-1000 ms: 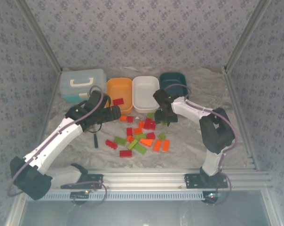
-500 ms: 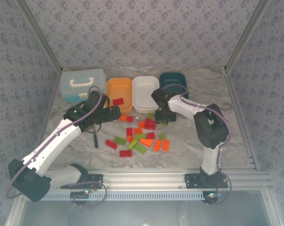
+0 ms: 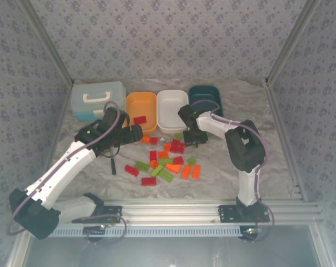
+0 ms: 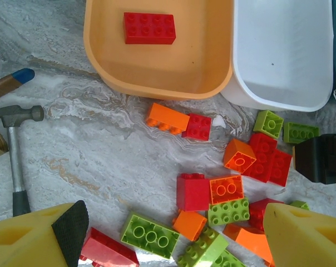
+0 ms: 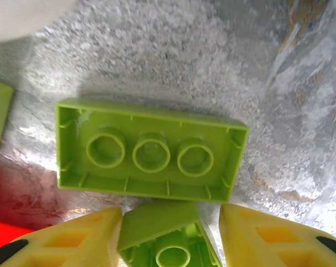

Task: Sort the legos into containers by color

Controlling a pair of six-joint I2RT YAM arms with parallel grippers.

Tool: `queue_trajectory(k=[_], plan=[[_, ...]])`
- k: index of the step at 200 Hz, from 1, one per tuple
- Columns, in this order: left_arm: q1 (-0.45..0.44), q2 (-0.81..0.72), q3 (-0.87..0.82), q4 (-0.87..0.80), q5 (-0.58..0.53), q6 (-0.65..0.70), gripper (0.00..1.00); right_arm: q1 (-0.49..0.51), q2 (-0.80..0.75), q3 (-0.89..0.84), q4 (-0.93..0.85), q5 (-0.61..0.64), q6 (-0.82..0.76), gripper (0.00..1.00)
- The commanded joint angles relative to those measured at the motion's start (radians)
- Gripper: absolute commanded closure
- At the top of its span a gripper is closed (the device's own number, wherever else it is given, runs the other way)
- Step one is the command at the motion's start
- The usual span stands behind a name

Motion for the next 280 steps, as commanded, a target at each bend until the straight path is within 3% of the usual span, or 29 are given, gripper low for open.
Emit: queue_trajectory(k=[1,38,96,136,169,233,280], plan=[[-0.005,-0.022,0.035,-0.028,0.010,-0.005,0.15,-0.006,0.033,0.045,-0.036,0.036,-0.027,0.55],[-0.006,0.001,0.063,-0.023,0.028,0.026,0.15,0.004,-0.014,0.041,-0.064,0.031,0.001,0.67],[0.004,0.088,0.103,0.082,0.019,0.026,0.14,-0.009,-0.194,0.057,-0.154,0.008,0.036,0.68],[0.101,0.256,0.284,0.051,0.074,-0.013,0.14,-0.090,-0.243,0.225,-0.246,-0.055,0.056,0.67],[0.145,0.310,0.405,-0.049,0.073,-0.112,0.14,-0.143,-0.218,0.374,-0.315,-0.053,0.087,0.67],[0.154,0.198,0.332,-0.073,-0.005,-0.242,0.13,-0.237,-0.059,0.623,-0.390,-0.048,0.159,0.68],[0.246,0.220,0.383,-0.091,0.097,-0.234,0.08,-0.310,0.123,0.772,-0.454,-0.100,0.195,0.68]])
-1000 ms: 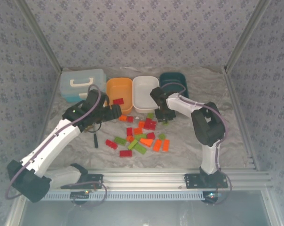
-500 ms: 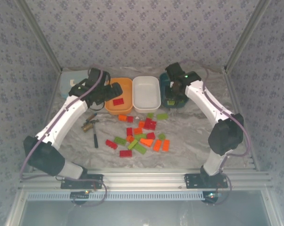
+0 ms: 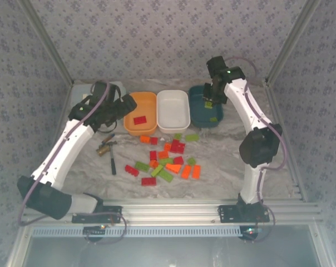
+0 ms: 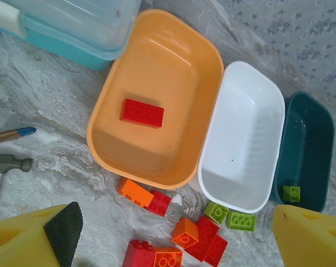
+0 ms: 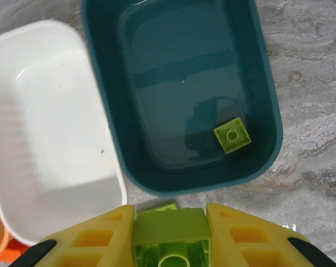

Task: Sort the legos into containers by color

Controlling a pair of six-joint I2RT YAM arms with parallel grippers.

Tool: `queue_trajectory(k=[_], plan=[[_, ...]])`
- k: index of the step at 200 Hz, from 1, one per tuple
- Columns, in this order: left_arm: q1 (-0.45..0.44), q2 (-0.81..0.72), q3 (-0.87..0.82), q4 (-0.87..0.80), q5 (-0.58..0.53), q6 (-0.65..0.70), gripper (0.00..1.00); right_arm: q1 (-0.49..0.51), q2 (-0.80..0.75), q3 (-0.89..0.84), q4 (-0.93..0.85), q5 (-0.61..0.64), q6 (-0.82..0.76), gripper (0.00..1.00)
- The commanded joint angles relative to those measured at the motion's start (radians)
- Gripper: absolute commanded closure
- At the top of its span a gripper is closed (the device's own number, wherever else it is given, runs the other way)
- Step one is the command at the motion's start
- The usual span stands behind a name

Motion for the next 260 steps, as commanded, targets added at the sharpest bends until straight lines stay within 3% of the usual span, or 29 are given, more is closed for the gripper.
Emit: queue_trajectory(k=[1,69,112,220,260], plan=[[0.051,0.026,0.052,-0.048,0.061,-0.066,0.08,-0.025,0.100,0.076,-0.091,-0.031,0.042,0.68],[0.071,0.082,0.083,-0.011,0.145,0.025,0.08,-0.047,0.389,0.235,-0.097,0.015,0.113,0.67],[0.070,0.061,0.052,-0.004,0.157,0.068,0.08,-0.063,0.483,0.293,-0.060,0.036,0.120,0.66],[0.058,0.004,0.002,0.020,0.143,0.046,0.08,-0.021,0.505,0.278,-0.141,0.051,0.108,0.64],[0.036,0.022,0.007,0.017,0.159,0.080,0.08,-0.014,0.507,0.264,-0.148,0.047,0.105,0.53]])
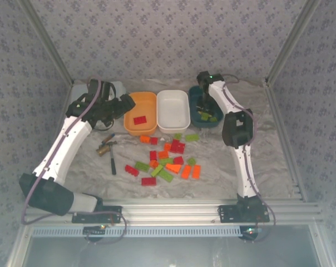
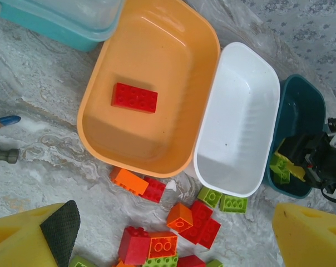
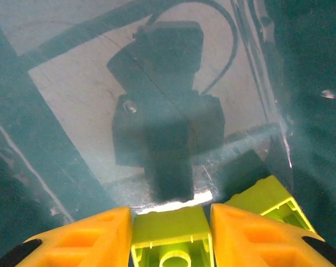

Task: Sort the legos into containers by color

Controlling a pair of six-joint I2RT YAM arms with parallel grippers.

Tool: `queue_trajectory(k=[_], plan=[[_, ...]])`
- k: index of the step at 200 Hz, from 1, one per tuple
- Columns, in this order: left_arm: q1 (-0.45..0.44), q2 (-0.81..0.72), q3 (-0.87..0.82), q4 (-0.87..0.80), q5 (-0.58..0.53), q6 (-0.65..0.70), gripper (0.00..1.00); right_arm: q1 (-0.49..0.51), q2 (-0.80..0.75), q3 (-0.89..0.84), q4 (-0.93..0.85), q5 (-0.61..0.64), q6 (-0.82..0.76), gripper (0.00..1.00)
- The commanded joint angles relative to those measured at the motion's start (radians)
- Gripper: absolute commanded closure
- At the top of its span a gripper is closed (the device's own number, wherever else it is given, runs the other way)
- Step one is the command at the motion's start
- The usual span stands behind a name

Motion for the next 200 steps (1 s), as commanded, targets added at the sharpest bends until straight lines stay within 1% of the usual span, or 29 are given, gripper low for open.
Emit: queue_trajectory(k=[1,23,37,52,56,71,83,98,105,121,131,148,159,182,200], plan=[[-0.015,-0.005,0.008,0.014,0.018,0.036,0.08,-0.001,0.012,-0.003,-0.055,0.017,0.004,0.53],[-0.027,0.006,0.000,-0.005,0.028,0.068,0.08,-0.002,0.001,0.003,-0.063,0.017,0.004,0.50],[-0.038,0.010,-0.012,-0.013,0.036,0.088,0.09,0.002,-0.025,0.017,-0.070,0.043,0.003,0.46],[-0.053,0.016,-0.027,-0.027,0.041,0.105,0.10,0.014,-0.085,0.028,-0.054,0.070,0.004,0.44],[-0.057,0.017,-0.034,-0.032,0.040,0.108,0.10,0.017,-0.104,0.031,-0.047,0.075,-0.029,0.44],[-0.073,0.022,-0.062,-0.038,0.039,0.110,0.11,0.040,-0.183,0.028,-0.019,0.104,-0.049,0.43],[-0.083,0.033,-0.093,-0.041,0.043,0.103,0.11,0.074,-0.265,-0.018,0.022,0.131,-0.074,0.43],[-0.091,0.056,-0.147,-0.044,0.057,0.086,0.12,0.126,-0.394,-0.170,0.129,0.114,-0.123,0.43],[-0.092,0.066,-0.173,-0.054,0.061,0.071,0.12,0.153,-0.445,-0.245,0.168,0.110,-0.136,0.40],[-0.087,0.074,-0.244,-0.097,0.061,0.004,0.13,0.205,-0.555,-0.381,0.215,0.080,-0.152,0.37],[-0.082,0.074,-0.278,-0.137,0.069,-0.042,0.13,0.233,-0.603,-0.454,0.226,0.056,-0.159,0.35],[-0.082,0.063,-0.341,-0.183,0.086,-0.136,0.12,0.273,-0.663,-0.540,0.230,0.032,-0.173,0.34],[-0.083,0.048,-0.389,-0.181,0.114,-0.211,0.12,0.296,-0.699,-0.580,0.242,0.008,-0.191,0.33],[-0.089,0.040,-0.480,-0.168,0.167,-0.411,0.12,0.351,-0.751,-0.630,0.253,-0.019,-0.238,0.35],[-0.097,0.029,-0.541,-0.088,0.175,-0.537,0.13,0.377,-0.789,-0.672,0.268,-0.050,-0.246,0.36]])
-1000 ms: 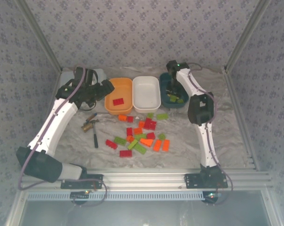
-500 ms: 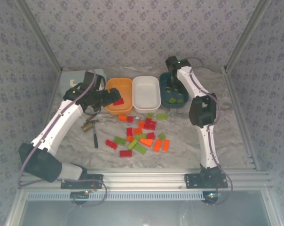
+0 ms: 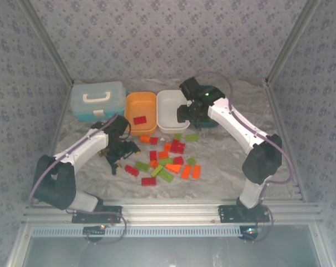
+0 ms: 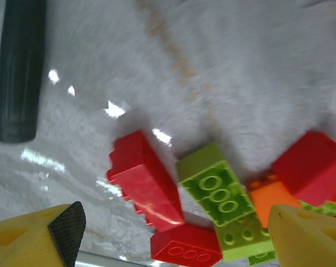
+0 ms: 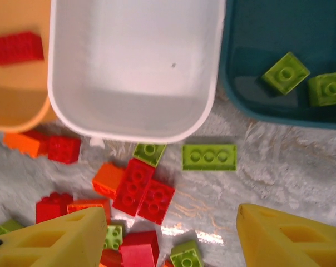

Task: Sort the legos into containers by color

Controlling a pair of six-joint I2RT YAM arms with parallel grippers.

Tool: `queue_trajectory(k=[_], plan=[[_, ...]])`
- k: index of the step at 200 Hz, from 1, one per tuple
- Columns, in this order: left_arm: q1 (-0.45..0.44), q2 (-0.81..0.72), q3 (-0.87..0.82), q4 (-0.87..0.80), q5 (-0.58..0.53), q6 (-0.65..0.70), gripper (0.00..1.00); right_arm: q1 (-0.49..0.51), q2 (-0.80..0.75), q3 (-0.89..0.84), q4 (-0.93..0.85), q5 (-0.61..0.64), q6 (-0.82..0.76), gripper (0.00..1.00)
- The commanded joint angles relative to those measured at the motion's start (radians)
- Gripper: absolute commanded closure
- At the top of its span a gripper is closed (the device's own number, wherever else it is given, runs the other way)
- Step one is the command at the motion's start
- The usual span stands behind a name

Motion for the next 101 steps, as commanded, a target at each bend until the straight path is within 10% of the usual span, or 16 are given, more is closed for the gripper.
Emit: queue_trajectory(k=[1,101], plan=[[-0.010,-0.036,-0.061,0.028,0.054,-0.264,0.13,0.039,-0.070,-0.046,0.027,-0.059,-0.050,0.36],[-0.001,-0.124,-0.262,0.268,-0.049,-0.572,0.31,0.046,-0.207,-0.146,0.029,-0.084,-0.057,0.36]])
